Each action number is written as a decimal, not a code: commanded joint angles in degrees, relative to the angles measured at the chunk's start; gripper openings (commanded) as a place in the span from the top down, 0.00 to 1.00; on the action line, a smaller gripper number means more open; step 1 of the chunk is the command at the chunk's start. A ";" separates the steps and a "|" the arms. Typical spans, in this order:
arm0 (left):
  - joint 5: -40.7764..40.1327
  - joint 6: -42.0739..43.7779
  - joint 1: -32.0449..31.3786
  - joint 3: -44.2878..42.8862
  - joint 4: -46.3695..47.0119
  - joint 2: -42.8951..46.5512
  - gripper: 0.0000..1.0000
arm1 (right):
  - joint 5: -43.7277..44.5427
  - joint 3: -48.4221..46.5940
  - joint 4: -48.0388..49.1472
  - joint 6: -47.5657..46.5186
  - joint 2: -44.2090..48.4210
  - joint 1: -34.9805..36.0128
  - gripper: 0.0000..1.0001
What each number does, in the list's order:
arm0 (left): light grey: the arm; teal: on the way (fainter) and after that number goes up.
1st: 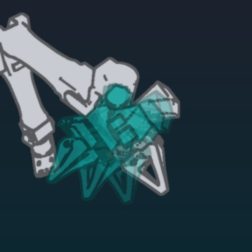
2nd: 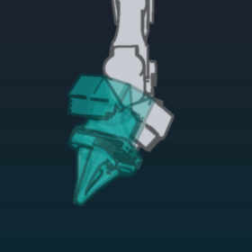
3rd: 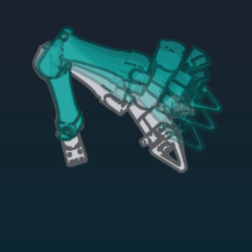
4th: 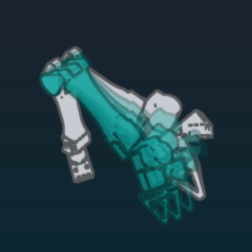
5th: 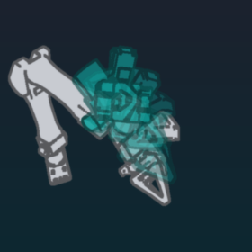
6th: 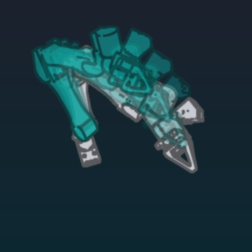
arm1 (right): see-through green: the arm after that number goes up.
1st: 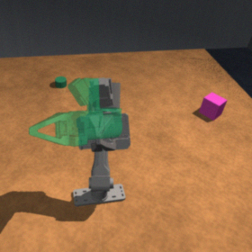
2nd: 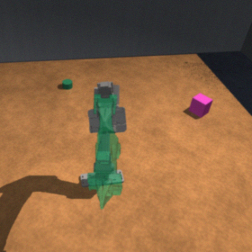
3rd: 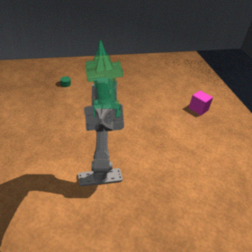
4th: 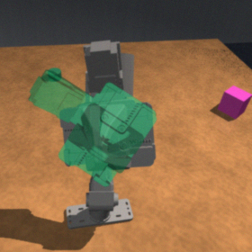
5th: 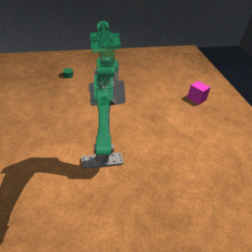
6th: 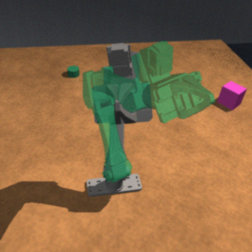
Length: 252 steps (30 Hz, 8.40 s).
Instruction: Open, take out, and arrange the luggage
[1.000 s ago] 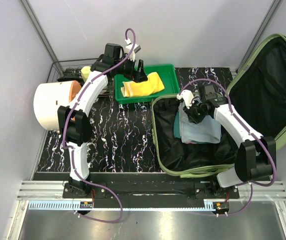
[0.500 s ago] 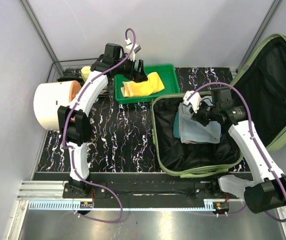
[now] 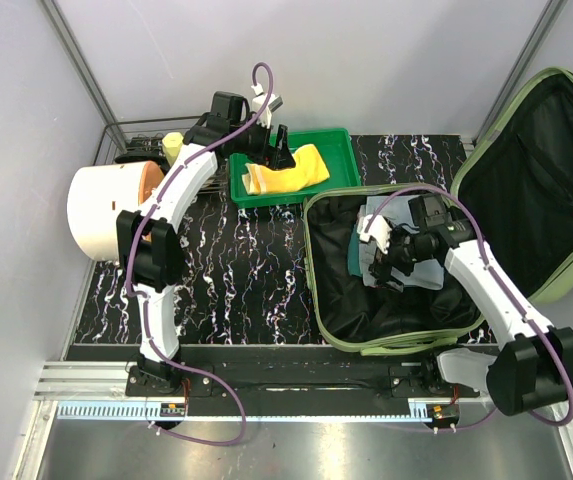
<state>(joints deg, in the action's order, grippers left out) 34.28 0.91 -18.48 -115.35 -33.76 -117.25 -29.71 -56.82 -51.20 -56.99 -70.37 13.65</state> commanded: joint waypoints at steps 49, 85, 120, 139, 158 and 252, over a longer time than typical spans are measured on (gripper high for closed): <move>25.22 30.28 -13.68 53.39 68.98 21.72 0.01 | 0.71 -0.14 18.60 7.42 10.95 -1.78 1.00; 19.24 42.23 -25.55 37.22 82.19 -5.00 0.23 | -0.70 -1.63 6.91 2.59 21.06 -1.87 1.00; -9.39 37.84 -15.80 5.94 23.31 11.35 1.00 | 27.16 -4.62 32.30 28.25 25.81 -1.87 0.00; -39.82 49.20 -7.36 -23.33 36.91 -22.66 1.00 | 23.48 -4.18 32.39 28.08 18.08 -1.87 0.00; -14.25 81.51 -2.26 4.44 0.03 -5.00 0.54 | 22.16 -3.39 32.57 25.79 17.63 -1.79 0.00; -1.51 13.07 0.90 11.11 12.05 11.60 0.10 | 6.51 -6.65 4.18 21.42 0.50 -1.87 0.08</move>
<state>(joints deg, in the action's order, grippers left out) 28.40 8.62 -16.95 -107.15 -19.00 -111.70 -17.63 -63.11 -40.12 -27.92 -69.58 11.84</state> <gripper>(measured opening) 0.897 0.942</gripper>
